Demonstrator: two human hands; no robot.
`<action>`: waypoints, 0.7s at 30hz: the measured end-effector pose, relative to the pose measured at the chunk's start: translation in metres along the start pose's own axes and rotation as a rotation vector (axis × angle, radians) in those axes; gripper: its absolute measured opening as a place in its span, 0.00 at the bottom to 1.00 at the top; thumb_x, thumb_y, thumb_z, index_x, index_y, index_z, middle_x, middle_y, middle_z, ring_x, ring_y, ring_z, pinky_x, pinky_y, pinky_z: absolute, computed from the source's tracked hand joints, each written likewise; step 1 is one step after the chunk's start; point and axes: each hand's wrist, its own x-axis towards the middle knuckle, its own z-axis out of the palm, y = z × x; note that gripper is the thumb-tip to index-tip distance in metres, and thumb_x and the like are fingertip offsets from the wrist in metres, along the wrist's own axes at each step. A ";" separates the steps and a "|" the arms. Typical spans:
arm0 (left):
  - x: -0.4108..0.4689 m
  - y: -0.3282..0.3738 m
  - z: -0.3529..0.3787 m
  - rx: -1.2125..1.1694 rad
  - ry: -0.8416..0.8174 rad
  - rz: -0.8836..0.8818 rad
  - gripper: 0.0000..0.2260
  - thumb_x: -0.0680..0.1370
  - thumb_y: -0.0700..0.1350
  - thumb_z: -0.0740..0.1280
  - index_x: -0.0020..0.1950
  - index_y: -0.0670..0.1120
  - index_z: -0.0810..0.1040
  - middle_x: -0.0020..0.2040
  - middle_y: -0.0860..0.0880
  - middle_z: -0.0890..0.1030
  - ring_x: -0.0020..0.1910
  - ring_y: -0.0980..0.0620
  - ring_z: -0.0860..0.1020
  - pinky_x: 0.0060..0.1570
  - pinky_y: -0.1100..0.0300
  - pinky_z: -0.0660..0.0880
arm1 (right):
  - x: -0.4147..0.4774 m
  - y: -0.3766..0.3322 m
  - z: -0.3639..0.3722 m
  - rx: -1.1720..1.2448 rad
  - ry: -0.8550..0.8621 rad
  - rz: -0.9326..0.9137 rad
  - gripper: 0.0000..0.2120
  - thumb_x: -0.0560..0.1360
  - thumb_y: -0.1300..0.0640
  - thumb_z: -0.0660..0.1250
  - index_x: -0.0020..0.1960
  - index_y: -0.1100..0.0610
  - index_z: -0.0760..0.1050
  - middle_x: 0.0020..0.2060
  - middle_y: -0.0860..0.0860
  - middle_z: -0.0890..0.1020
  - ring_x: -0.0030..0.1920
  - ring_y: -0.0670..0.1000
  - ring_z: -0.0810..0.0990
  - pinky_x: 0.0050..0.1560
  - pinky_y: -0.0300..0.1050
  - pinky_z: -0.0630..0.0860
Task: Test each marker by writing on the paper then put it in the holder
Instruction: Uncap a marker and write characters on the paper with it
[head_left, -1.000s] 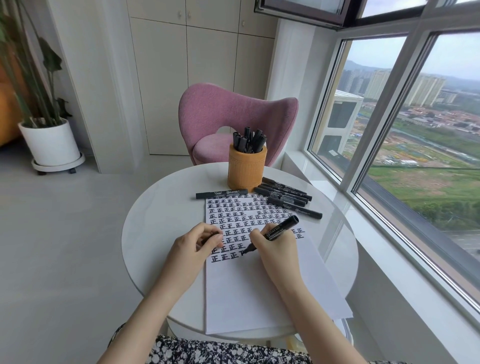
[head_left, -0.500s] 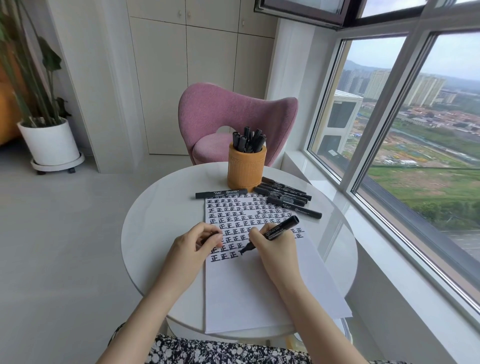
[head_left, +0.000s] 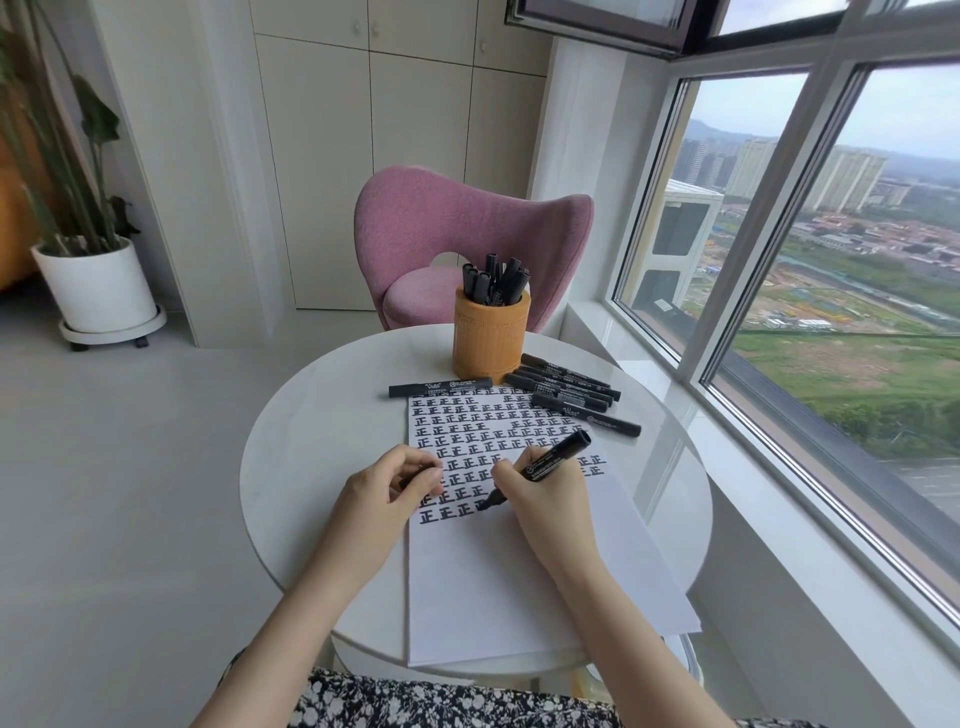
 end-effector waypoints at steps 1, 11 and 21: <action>0.000 0.000 0.000 -0.001 0.000 -0.001 0.03 0.77 0.39 0.67 0.49 0.43 0.79 0.40 0.48 0.83 0.39 0.62 0.80 0.39 0.74 0.72 | 0.000 0.000 0.000 -0.001 -0.002 0.000 0.11 0.69 0.62 0.66 0.32 0.60 0.66 0.27 0.54 0.66 0.29 0.47 0.60 0.29 0.40 0.57; 0.000 -0.001 -0.001 0.007 -0.003 -0.002 0.03 0.76 0.40 0.67 0.48 0.45 0.79 0.39 0.49 0.84 0.40 0.61 0.81 0.39 0.74 0.73 | 0.000 -0.001 -0.002 0.044 0.006 0.019 0.13 0.70 0.63 0.66 0.31 0.59 0.64 0.26 0.52 0.65 0.28 0.46 0.60 0.27 0.37 0.58; 0.000 0.001 0.000 -0.007 0.001 -0.005 0.03 0.77 0.39 0.66 0.48 0.45 0.79 0.39 0.49 0.83 0.39 0.63 0.80 0.39 0.75 0.72 | -0.001 -0.001 0.000 -0.003 -0.016 0.013 0.13 0.69 0.63 0.65 0.31 0.66 0.65 0.28 0.54 0.64 0.29 0.47 0.60 0.28 0.40 0.56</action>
